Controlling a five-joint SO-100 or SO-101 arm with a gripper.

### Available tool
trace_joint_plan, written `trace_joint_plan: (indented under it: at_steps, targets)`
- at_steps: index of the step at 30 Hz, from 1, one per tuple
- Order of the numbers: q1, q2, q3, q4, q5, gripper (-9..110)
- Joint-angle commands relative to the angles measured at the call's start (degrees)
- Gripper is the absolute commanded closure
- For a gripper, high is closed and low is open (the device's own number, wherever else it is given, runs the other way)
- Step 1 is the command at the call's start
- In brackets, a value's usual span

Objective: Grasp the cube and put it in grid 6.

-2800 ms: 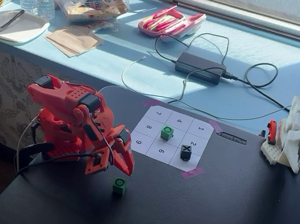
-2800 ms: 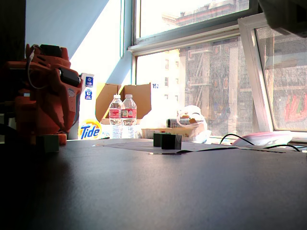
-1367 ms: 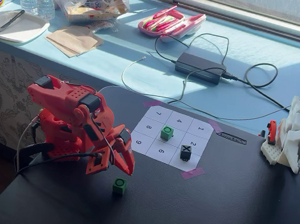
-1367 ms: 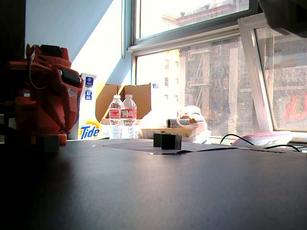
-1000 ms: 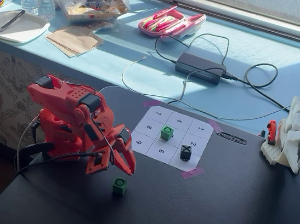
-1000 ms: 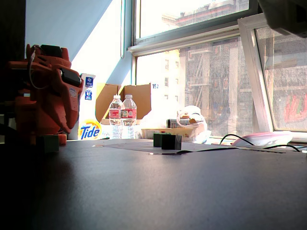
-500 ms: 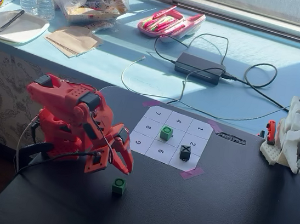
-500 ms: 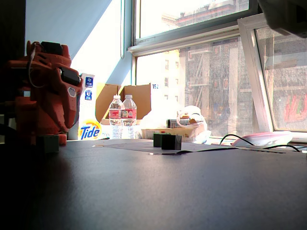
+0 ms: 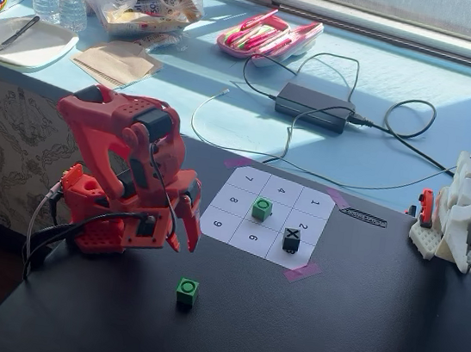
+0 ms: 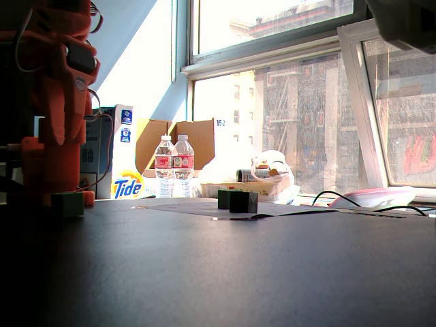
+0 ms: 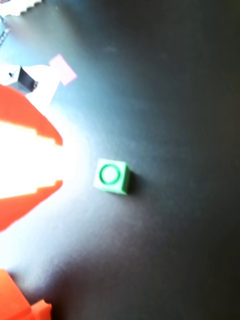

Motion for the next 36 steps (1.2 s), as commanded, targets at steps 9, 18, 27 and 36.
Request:
trace_joint_plan:
  at_steps: [9, 18, 27, 36]
  targets:
    - [3.6, -4.04, 14.33, -18.72, -4.83, 68]
    - [1.41, -6.06, 16.17, -23.91, -6.68, 69]
    - [0.62, -12.13, 18.37, -28.74, -7.91, 72]
    - [-0.44, -10.46, 18.9, -28.83, -8.44, 100]
